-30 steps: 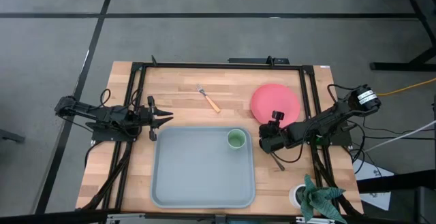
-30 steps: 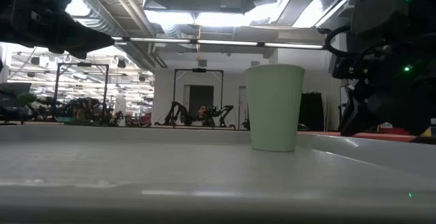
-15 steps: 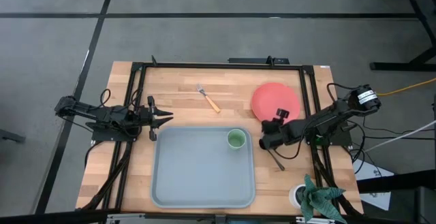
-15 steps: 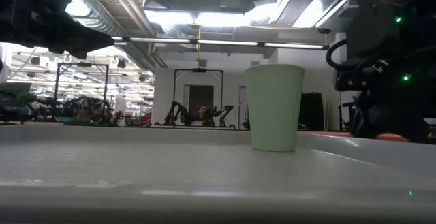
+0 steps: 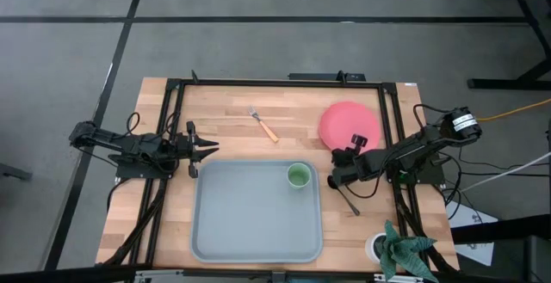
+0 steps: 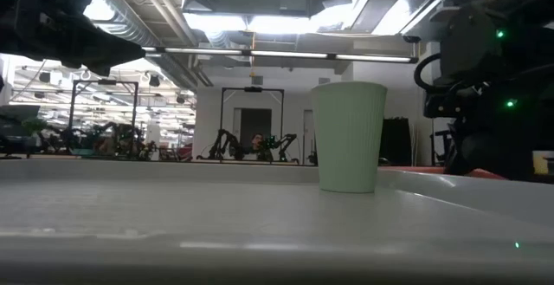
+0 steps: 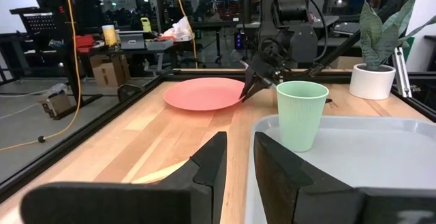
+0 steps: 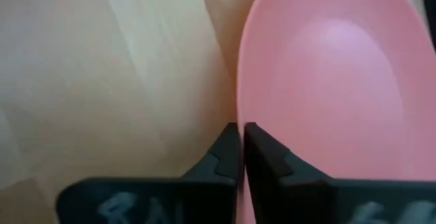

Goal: Pick and place plate/cup/fork/spoon on tray
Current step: Put the pink plate on the gray serving tray to the bottom left of the green cup

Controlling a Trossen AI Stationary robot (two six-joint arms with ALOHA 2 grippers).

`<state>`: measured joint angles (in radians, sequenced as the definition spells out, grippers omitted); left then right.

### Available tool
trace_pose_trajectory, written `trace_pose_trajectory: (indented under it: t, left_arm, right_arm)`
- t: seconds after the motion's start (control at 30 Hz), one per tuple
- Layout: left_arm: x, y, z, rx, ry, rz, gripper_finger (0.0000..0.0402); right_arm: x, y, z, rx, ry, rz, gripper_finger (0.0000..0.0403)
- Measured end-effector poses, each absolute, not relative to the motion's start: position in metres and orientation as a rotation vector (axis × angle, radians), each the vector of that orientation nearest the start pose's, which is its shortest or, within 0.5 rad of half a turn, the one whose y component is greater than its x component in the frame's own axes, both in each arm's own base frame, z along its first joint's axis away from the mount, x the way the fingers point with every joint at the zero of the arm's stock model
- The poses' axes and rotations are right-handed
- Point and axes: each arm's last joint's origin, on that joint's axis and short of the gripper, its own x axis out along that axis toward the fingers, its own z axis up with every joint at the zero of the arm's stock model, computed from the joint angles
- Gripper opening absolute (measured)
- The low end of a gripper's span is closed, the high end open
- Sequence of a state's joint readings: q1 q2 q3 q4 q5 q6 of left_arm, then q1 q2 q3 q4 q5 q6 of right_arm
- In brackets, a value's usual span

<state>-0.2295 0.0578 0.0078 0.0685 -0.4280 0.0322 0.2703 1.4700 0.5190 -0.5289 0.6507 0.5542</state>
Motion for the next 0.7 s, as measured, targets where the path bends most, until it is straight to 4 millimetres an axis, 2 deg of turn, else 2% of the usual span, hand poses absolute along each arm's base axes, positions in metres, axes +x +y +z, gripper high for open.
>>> trace_pose_trajectory:
  t: [0.17,0.43,0.7]
  left_arm:
    - [0.098,-0.011,0.168,0.027,-0.014,0.199,0.0069]
    - [0.098,-0.011,0.168,0.027,-0.014,0.199,0.0069]
    - [0.098,-0.011,0.168,0.03,-0.014,0.199,0.0069]
  right_arm:
    - [0.197,0.036,0.123,-0.251,1.15,-0.668,0.0005]
    - [0.228,0.05,0.175,-0.366,1.021,-0.675,0.0004]
    - [0.261,0.062,0.229,-0.624,0.861,-0.653,0.0004]
